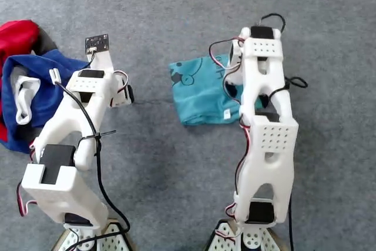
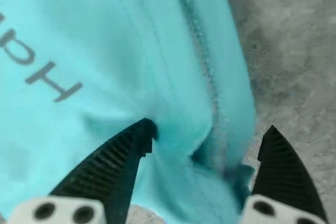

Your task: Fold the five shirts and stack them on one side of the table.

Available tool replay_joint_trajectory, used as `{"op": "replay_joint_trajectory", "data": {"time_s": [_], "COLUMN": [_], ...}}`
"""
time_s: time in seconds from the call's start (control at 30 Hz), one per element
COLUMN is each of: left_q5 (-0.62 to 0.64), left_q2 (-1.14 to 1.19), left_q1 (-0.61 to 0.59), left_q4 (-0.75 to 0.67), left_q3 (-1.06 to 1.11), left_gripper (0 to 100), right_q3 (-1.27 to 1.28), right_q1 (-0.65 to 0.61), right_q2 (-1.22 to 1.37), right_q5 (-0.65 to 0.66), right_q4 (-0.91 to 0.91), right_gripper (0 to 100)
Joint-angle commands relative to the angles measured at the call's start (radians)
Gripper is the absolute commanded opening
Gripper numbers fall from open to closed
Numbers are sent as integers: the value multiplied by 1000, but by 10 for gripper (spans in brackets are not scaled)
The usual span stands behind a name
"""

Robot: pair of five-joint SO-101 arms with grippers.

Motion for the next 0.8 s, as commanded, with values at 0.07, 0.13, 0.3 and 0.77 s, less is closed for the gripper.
{"op": "replay_joint_trajectory", "data": {"time_s": [0.07, 0.13, 0.3, 0.77], "left_q5": [-2, -2, -2, 52], "left_q2": [-5, -5, -5, -97], "left_q1": [-5, -5, 15, 176], "left_q4": [-9, -9, -5, 187], "left_q3": [-4, -4, -8, -455], "left_gripper": [203, 203, 202, 191], "right_q3": [1, -1, -27, 31], "right_q1": [-5, -5, -8, 133], "right_q2": [15, -4, -133, -420], "right_q5": [-6, 18, 60, 209], "right_q4": [0, 0, 35, 100], "right_gripper": [329, 329, 329, 15]}}
